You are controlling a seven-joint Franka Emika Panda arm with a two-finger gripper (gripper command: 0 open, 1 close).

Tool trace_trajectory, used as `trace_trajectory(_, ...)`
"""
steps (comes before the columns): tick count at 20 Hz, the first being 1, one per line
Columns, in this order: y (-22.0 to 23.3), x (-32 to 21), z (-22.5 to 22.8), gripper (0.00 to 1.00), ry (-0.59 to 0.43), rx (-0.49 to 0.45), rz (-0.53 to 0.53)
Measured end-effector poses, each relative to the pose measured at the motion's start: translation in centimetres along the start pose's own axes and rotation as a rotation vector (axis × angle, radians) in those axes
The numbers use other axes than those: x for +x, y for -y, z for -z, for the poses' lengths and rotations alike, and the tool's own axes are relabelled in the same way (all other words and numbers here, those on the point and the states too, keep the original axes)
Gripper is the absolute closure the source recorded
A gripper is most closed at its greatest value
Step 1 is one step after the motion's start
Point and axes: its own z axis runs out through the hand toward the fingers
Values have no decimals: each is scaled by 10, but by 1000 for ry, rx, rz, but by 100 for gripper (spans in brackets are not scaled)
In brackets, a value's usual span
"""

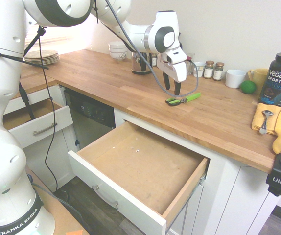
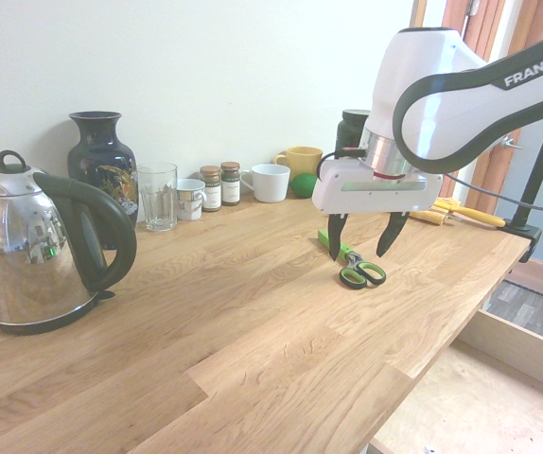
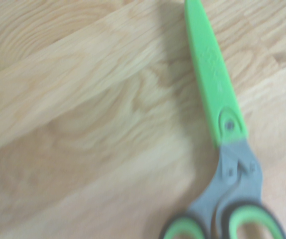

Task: Put scissor in the drawer

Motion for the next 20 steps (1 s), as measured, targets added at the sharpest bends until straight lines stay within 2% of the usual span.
trace_trajectory(8,2,30,-4,0,-9,-12,-50)
trace_trajectory(20,-2,35,-41,0,11,-52,-57)
